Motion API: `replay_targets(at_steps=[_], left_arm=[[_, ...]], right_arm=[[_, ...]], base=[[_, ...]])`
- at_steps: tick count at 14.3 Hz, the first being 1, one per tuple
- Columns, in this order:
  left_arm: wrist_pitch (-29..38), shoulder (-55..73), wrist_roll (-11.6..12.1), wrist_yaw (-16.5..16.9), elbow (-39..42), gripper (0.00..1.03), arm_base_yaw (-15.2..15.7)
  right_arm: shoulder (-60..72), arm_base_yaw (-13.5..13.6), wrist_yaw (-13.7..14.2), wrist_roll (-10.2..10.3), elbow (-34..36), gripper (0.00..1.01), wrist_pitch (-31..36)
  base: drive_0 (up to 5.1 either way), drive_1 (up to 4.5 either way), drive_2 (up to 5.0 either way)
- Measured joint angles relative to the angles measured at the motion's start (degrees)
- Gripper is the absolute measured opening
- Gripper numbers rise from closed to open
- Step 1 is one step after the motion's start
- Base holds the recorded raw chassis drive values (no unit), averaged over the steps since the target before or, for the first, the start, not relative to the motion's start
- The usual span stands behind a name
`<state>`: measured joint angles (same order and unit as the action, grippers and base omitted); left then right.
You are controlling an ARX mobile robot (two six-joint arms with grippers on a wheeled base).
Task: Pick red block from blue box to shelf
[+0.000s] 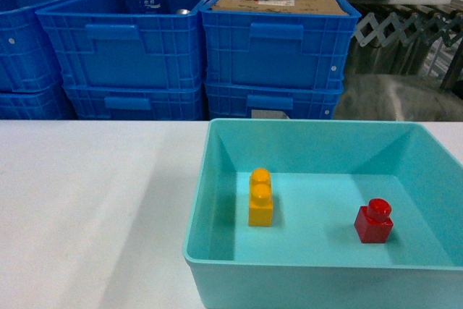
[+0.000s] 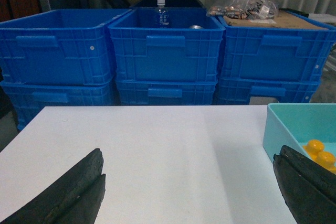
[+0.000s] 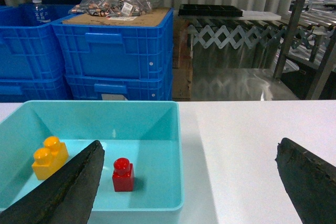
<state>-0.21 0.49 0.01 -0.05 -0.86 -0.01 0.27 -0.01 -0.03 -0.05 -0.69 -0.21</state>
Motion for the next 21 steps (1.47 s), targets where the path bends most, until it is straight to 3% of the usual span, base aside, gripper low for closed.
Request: replay_targets(at_steps=[20, 21], left_arm=[[0.0, 0.0, 0.0, 0.0, 0.0, 0.98, 0.0], [0.0, 0.0, 0.0, 0.0, 0.0, 0.98, 0.0]], right_arm=[[0.0, 0.0, 0.0, 0.0, 0.0, 0.98, -0.1], [3.5, -0.9, -3.3, -2.7, -2.1, 0.98, -6.7]], base=[[0.0, 0.0, 0.0], [0.0, 0.0, 0.0]])
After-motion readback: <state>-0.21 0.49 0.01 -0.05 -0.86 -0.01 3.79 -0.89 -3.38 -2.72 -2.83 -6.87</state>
